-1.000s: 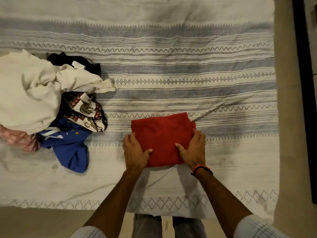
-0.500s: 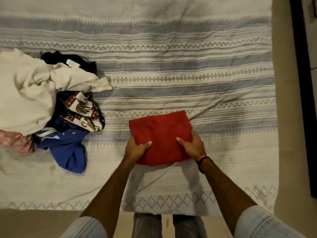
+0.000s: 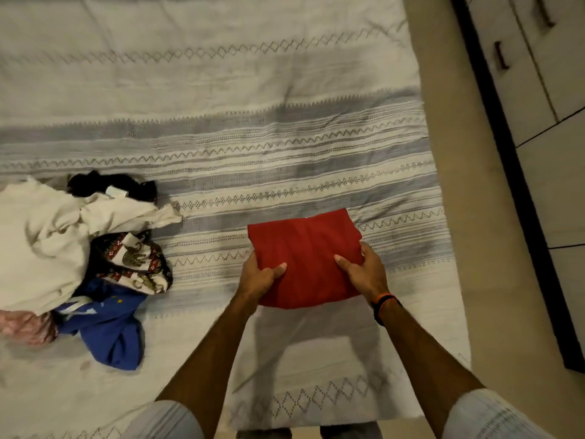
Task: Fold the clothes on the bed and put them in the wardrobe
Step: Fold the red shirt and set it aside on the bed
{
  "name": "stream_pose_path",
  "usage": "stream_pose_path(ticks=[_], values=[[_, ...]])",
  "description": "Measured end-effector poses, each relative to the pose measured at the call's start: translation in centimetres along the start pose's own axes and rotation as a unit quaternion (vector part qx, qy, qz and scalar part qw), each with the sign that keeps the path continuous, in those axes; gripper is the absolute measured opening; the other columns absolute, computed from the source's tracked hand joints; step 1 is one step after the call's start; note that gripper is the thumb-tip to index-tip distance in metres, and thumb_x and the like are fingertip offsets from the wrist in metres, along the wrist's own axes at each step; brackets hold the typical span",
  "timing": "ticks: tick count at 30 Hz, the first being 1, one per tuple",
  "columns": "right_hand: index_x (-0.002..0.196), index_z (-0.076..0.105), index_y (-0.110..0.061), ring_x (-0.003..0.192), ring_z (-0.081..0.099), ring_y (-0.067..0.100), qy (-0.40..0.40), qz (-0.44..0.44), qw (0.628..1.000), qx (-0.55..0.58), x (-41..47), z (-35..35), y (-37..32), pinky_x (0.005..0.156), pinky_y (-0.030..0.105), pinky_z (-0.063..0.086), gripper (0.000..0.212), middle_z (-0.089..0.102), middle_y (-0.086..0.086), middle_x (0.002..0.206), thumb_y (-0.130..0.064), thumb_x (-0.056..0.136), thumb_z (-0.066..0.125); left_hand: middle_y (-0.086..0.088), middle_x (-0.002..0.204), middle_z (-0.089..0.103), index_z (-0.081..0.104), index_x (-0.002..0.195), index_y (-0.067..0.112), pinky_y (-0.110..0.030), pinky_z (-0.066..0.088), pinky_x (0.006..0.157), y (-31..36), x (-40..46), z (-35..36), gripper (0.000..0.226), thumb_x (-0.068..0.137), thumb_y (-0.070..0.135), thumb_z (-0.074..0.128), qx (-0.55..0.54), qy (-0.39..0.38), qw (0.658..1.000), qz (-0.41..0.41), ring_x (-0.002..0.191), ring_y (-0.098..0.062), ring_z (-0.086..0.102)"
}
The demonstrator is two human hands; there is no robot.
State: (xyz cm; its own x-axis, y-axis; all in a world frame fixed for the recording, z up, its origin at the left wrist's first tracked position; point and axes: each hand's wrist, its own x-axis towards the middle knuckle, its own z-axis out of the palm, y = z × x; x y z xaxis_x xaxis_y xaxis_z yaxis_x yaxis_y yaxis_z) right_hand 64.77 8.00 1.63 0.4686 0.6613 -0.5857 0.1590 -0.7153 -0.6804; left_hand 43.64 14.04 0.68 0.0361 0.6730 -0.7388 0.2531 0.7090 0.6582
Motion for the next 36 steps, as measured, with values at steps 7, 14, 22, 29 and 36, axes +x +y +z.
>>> stream_pose_path(ticks=[7,14,22,29,36], values=[[0.136,0.054,-0.016,0.115,0.060,0.024,0.038,-0.009,0.999,0.012,6.2,-9.9,-1.2,0.102,0.044,0.049,0.062,0.062,0.003,0.130,-0.033,0.082,0.078,-0.003,0.128,0.063,0.048,0.140,0.019,-0.048,0.050,0.100,6.2,1.9,10.2,0.069,0.079,0.017,0.081,-0.004,-0.019,1.000,0.016,0.113,-0.025,0.061],[0.137,0.053,-0.015,0.114,0.061,0.024,0.067,-0.006,0.998,0.018,12.8,-17.5,-1.1,0.101,0.043,0.050,0.062,0.062,0.004,0.129,-0.034,0.083,0.076,-0.001,0.122,0.063,0.049,0.136,0.018,-0.042,0.051,0.096,11.0,5.6,19.1,0.062,0.082,0.011,0.077,-0.007,-0.056,0.998,0.017,0.110,-0.022,0.061],[0.145,0.042,-0.015,0.125,0.055,0.027,0.051,0.015,0.997,-0.051,18.0,-20.1,0.2,0.104,0.035,0.043,0.062,0.057,0.007,0.138,-0.021,0.090,0.070,-0.007,0.125,0.063,0.045,0.136,0.012,-0.041,0.061,0.078,10.6,10.7,22.6,0.065,0.081,0.018,0.078,0.105,-0.018,0.994,-0.003,0.101,-0.024,0.067],[0.151,0.033,-0.011,0.135,0.046,0.029,0.023,0.040,0.995,-0.090,18.3,-19.7,1.7,0.112,0.042,0.040,0.073,0.046,0.013,0.148,-0.020,0.089,0.070,-0.009,0.130,0.060,0.048,0.137,0.007,-0.036,0.060,0.079,9.5,10.6,22.0,0.060,0.083,0.011,0.076,0.108,-0.059,0.992,-0.031,0.105,-0.023,0.066],[0.137,0.046,-0.011,0.117,0.056,0.020,0.034,-0.010,0.997,-0.061,14.0,-19.4,-0.7,0.101,0.037,0.049,0.055,0.056,0.008,0.135,-0.015,0.089,0.071,-0.013,0.141,0.052,0.041,0.143,0.006,-0.022,0.049,0.065,11.1,5.9,19.7,0.069,0.084,0.013,0.076,0.118,-0.034,0.992,-0.011,0.118,-0.027,0.057]])
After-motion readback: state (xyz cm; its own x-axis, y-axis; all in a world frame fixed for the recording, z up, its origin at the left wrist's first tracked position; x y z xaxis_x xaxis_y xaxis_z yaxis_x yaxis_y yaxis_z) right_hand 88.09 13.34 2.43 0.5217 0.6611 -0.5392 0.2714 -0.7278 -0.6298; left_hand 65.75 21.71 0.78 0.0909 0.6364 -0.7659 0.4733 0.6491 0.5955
